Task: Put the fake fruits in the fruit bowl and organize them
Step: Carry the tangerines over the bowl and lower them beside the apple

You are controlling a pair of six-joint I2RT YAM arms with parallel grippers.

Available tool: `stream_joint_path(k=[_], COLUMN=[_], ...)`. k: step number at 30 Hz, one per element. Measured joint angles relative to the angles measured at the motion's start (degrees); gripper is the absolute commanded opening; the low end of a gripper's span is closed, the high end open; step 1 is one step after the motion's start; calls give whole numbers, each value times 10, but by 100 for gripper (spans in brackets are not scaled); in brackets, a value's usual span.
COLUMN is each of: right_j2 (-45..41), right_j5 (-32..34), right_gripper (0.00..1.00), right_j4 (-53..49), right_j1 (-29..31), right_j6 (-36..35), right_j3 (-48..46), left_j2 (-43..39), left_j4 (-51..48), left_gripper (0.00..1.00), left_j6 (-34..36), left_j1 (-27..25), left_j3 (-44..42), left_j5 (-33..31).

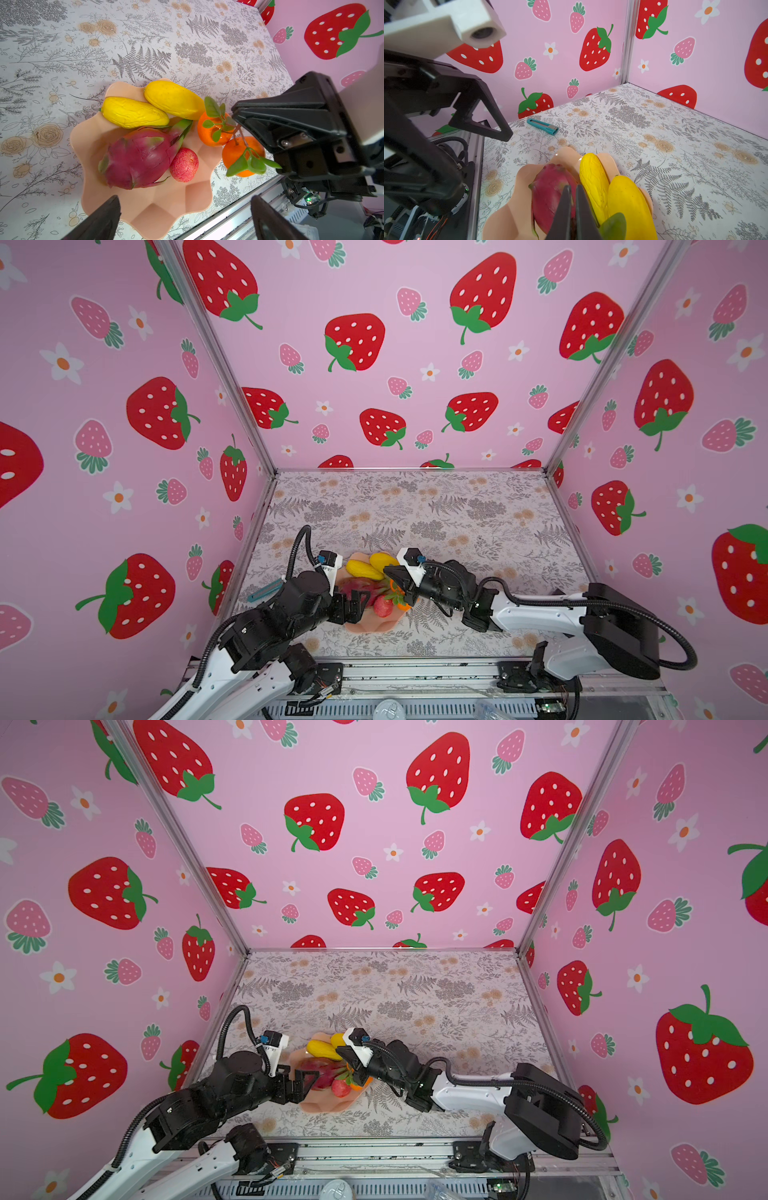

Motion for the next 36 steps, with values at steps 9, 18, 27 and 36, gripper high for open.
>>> stream_joint_path(k=[9, 18, 27, 36], right_j2=[31, 38, 80, 87], right_j5=[41, 152, 215, 229], right_gripper=[3, 4, 10, 57], right_j4=[-41, -47, -46, -46], right_j1=[36, 64, 77, 80], right_j6=[18, 26, 33, 35], right_j3=[31, 31, 34, 34], left_j2=[-23, -24, -53, -57], left_j4=[2, 8, 14, 16], left_gripper=[99, 99, 99, 99], left_j6=[3, 14, 15, 15], left_j1=[0, 0, 0, 0], left_j3=[-5, -19, -23, -24], left_j5=[2, 18, 22, 24])
